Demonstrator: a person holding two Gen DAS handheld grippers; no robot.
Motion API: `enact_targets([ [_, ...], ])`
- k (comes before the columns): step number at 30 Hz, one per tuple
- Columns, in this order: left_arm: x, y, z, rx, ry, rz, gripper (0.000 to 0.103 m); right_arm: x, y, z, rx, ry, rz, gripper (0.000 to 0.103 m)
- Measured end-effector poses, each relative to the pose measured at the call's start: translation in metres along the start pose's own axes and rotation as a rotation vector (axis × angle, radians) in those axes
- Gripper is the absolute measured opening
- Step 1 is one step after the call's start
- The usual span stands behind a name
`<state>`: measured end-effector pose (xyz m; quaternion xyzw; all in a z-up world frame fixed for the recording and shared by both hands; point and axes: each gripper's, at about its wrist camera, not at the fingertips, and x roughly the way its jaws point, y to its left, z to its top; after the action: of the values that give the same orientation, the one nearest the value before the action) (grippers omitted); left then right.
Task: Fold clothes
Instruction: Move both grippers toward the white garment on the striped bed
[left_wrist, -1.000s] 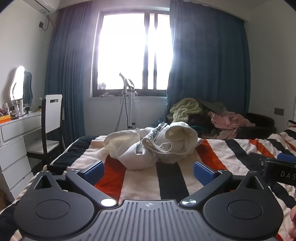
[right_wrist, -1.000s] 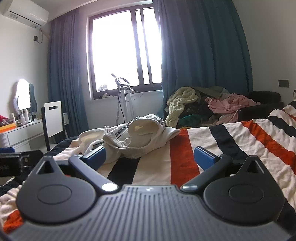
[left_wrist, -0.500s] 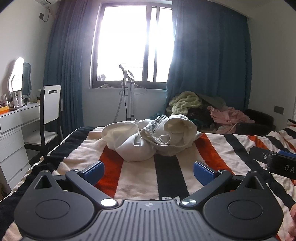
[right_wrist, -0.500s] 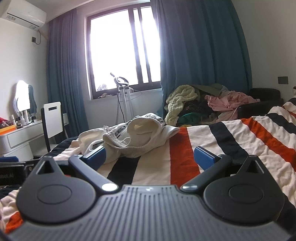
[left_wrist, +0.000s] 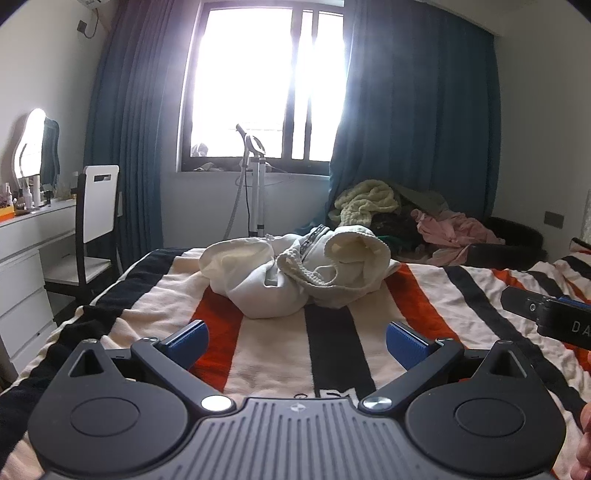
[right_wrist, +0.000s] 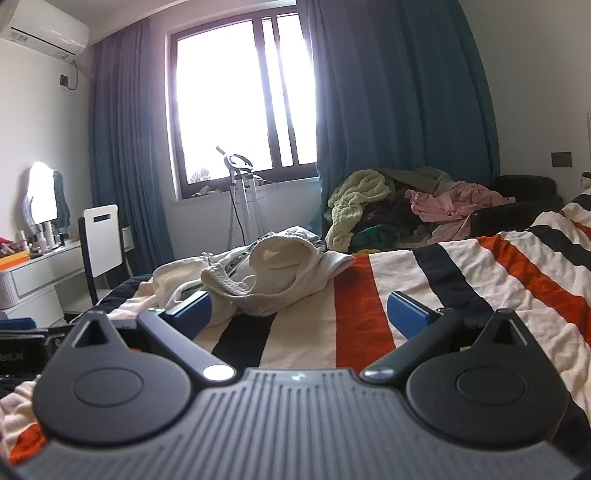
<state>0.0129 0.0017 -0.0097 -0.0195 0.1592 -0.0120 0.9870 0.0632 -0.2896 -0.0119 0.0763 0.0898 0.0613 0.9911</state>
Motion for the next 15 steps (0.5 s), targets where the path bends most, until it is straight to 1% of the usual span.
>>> enact_targets([
  [5,0.005,0.001,-0.002,-0.014,0.017,-0.02,0.103,-0.001,-0.003,0.003,0.012,0.007,-0.012,0.103],
  [6,0.006,0.0,-0.002,-0.007,0.02,-0.018,0.103,0.0,-0.004,0.004,0.023,0.017,-0.014,0.103],
  [9,0.009,-0.008,-0.002,0.046,0.011,0.022,0.103,0.0,-0.009,0.007,0.07,0.03,0.013,0.103],
  [11,0.01,-0.011,0.0,0.074,0.004,0.007,0.103,-0.001,-0.011,0.007,0.082,0.023,0.021,0.103],
  [13,0.01,-0.013,0.01,0.084,0.012,-0.001,0.103,0.001,-0.01,0.008,0.071,0.024,0.028,0.103],
  [15,0.005,-0.015,0.029,0.081,-0.022,0.009,0.103,0.004,-0.008,0.01,0.052,0.033,0.042,0.103],
])
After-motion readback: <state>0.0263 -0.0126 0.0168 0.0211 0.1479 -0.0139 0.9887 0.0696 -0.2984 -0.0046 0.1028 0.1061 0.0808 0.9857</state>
